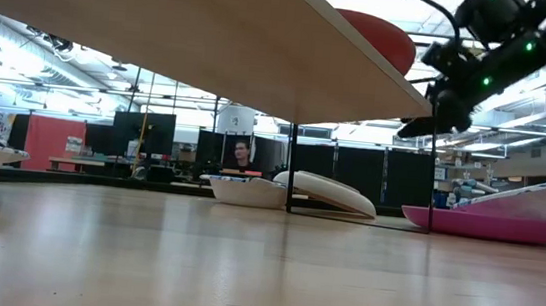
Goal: Place and stack plates onto a shelf
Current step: Stack the gray plate on top of the orange plate on the shelf
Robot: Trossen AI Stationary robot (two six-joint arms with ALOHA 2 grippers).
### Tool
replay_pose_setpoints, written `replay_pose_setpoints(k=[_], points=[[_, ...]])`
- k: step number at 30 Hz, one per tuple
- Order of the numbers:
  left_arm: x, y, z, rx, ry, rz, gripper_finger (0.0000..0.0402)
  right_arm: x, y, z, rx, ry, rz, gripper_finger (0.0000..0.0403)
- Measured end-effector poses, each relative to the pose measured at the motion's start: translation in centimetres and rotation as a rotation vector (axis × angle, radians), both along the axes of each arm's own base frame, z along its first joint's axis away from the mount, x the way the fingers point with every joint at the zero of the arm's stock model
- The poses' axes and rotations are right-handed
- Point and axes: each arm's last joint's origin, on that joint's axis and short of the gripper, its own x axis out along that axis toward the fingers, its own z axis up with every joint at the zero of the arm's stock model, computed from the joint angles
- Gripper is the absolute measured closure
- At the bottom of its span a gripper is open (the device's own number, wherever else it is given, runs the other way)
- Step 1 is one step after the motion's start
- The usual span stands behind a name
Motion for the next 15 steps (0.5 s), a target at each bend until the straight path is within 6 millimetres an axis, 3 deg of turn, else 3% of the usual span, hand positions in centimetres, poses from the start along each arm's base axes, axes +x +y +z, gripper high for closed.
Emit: replay_pose_setpoints(k=[8,15], points=[[0.0,0.0,0.0,-0.002,-0.004,0.002,0.0212,-0.4,-0.2,-3.6,-0.015,-0.067,0.025,0.0018],[0.1,0.0,0.1,-0.005,-0.02,0.004,0.0212,0.4,-1.0,-5.0,0.011,-0.067,0.068,0.0018]])
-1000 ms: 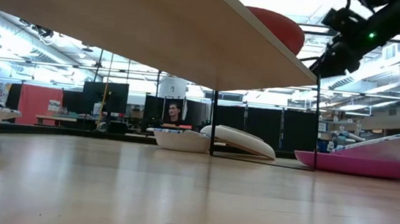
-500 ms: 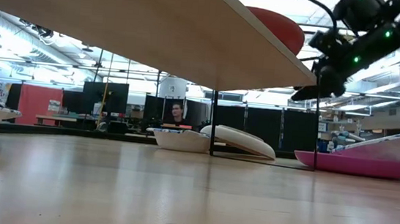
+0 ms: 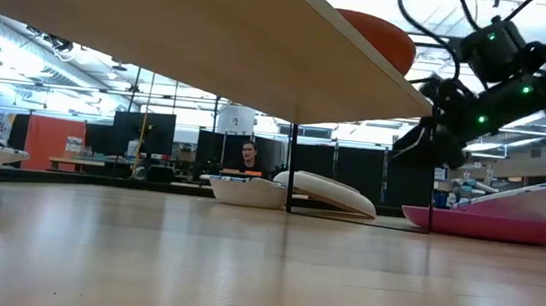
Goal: Place and stack plates onto a shelf
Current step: Stack the gray plate on top of the orange plate on the shelf
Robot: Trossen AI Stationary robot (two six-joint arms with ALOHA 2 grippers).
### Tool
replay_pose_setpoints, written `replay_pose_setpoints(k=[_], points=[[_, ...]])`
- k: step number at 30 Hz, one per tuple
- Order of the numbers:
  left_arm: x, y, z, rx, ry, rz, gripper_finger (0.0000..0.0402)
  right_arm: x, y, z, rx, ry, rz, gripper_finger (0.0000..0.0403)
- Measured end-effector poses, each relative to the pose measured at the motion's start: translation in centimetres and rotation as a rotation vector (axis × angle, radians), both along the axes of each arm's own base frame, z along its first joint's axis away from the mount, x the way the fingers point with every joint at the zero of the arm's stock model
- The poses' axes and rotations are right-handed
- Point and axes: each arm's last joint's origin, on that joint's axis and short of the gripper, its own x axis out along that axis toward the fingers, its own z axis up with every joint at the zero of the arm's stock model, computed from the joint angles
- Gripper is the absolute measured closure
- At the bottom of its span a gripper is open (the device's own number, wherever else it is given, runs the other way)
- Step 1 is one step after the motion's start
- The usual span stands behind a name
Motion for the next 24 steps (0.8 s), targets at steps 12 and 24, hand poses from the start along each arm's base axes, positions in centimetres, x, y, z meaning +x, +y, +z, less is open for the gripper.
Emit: replay_pose_setpoints(k=[12,24], points=[[0.1,0.0,0.1,-0.006,-0.021,0.007,0.0212,1.3,-1.4,-1.9,0.023,-0.002,0.094,0.0018],[0.1,0.0,0.2,-0.008,-0.027,0.007,0.0212,3.7,-2.8,-3.1,0.078,0.011,0.161,0.0018]])
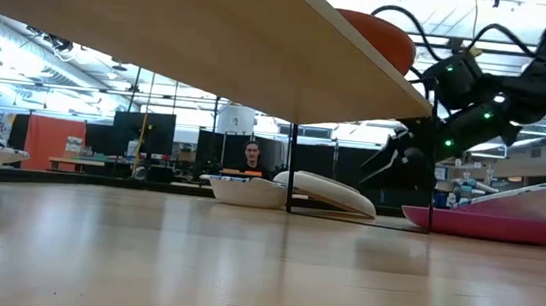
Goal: Place and stack plates onto a shelf
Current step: Stack the gray plate on top of the orange plate on the shelf
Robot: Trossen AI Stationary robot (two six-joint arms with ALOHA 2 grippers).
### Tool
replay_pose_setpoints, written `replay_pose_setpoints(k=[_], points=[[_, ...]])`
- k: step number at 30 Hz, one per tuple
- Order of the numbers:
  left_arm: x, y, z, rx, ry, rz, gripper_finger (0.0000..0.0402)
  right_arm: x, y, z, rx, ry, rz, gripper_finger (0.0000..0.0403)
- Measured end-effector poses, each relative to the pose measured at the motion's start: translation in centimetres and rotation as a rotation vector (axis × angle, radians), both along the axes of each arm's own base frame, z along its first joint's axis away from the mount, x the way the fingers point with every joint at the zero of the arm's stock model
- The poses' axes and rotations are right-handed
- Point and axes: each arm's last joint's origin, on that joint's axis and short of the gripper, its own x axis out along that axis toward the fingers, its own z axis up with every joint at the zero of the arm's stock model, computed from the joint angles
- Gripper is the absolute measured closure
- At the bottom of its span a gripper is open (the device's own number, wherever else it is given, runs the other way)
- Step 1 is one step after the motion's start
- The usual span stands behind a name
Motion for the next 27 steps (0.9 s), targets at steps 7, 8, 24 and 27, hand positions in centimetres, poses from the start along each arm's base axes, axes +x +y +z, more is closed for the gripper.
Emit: replay_pose_setpoints(k=[7,8,24,27], points=[[0.0,0.0,0.0,0.0,0.0,0.0,0.0212,1.3,-0.5,-1.0,0.038,0.035,0.035,0.0019],[0.0,0.0,0.0,0.0,0.0,0.0,0.0212,1.3,-0.5,-1.2,0.042,0.042,0.038,0.0019],[0.0,0.0,0.0,-0.016,-0.007,0.011,0.0212,1.6,-0.6,-1.3,-0.028,0.046,0.067,0.0019],[0.0,0.0,0.0,-0.017,-0.007,0.011,0.0212,1.6,-0.6,-1.3,-0.027,0.045,0.068,0.0019]])
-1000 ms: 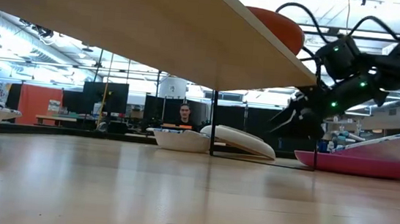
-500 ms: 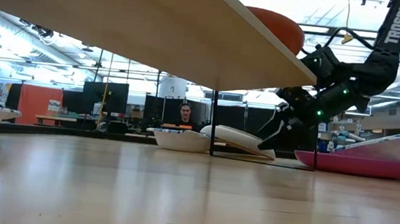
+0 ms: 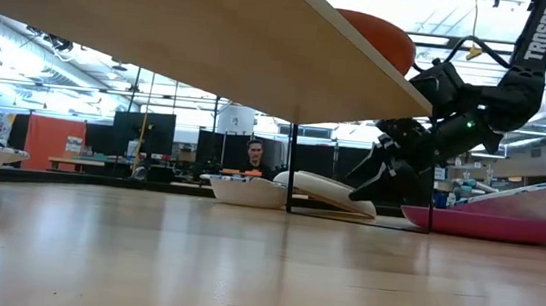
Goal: Place and stack plates onto a shelf
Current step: Stack the gray plate on top of the orange plate on the shelf
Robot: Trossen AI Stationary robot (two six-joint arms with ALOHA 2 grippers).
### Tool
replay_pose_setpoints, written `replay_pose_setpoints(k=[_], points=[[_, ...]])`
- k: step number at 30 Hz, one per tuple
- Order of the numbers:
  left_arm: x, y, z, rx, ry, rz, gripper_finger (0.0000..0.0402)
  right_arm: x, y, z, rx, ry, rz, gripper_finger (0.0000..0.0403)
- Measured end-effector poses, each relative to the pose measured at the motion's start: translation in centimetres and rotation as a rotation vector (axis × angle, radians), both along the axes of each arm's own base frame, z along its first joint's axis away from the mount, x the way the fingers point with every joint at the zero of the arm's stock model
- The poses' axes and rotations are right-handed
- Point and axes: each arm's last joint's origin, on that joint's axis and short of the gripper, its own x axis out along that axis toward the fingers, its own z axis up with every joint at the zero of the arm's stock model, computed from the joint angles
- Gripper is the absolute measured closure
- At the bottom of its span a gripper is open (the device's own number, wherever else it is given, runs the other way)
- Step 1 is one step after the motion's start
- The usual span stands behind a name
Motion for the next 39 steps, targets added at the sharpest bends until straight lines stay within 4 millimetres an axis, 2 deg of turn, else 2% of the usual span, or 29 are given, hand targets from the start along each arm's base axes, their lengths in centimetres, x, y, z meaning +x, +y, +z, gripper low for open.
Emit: replay_pose_setpoints(k=[14,23,39], points=[[0.0,0.0,0.0,-0.003,-0.001,0.002,0.0212,0.1,0.2,0.1,0.009,-0.01,0.051,0.0019],[0.0,0.0,0.0,-0.004,-0.002,0.003,0.0212,1.6,0.6,0.9,-0.067,0.031,0.029,0.0019],[0.0,0.0,0.0,-0.004,-0.002,0.003,0.0212,1.9,1.3,0.8,-0.131,0.072,0.025,0.0019]])
